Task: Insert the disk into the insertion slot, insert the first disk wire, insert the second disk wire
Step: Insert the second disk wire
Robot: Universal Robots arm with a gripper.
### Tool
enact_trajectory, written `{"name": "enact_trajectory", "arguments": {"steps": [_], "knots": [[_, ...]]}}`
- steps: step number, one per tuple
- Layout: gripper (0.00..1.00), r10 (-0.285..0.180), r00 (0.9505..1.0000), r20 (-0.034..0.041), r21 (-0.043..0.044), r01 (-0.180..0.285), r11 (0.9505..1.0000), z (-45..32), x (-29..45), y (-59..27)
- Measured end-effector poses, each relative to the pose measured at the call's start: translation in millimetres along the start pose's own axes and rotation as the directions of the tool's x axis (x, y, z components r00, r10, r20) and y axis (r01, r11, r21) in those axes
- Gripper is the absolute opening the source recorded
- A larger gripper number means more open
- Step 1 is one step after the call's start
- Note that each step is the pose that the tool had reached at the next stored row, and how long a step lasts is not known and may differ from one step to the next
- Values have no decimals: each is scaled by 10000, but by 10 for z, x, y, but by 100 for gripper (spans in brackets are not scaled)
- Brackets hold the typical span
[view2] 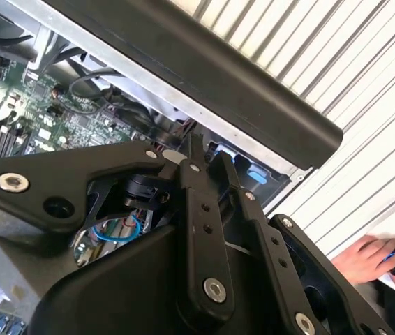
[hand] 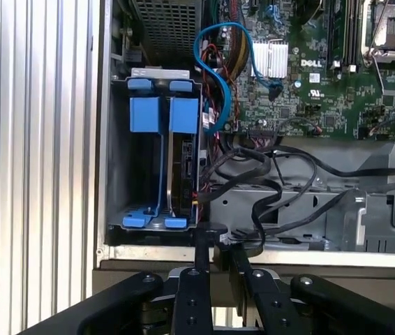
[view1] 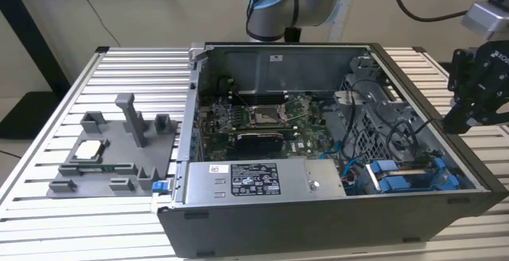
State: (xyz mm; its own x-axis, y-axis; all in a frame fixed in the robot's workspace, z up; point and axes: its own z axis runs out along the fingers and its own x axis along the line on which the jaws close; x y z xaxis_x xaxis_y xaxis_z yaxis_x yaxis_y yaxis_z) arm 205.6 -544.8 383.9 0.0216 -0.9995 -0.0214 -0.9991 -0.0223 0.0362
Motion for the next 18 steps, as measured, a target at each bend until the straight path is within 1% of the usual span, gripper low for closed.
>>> {"name": "enact_trajectory", "arguments": {"steps": [2,3,4,5,7,9,13,15,16,17,18], "knots": [[27,0,10000,0,0,0,10000,0,1,0],[27,0,10000,13,0,0,10000,1,1,-1],[27,-3,10000,73,2,3,10000,3,2,-1],[27,-9,9998,203,5,9,10000,4,1,-2],[27,-19,9986,535,13,18,10000,4,1,-2],[27,-26,9963,859,19,25,10000,7,0,-2],[27,-25,9963,861,15,24,10000,9,16,-1],[27,-24,9963,861,13,23,10000,15,36,-1],[25,-25,9963,861,13,24,10000,20,50,0],[18,-24,9963,862,11,24,10000,25,69,0],[18,-25,9963,861,11,24,10000,29,89,0]]}}
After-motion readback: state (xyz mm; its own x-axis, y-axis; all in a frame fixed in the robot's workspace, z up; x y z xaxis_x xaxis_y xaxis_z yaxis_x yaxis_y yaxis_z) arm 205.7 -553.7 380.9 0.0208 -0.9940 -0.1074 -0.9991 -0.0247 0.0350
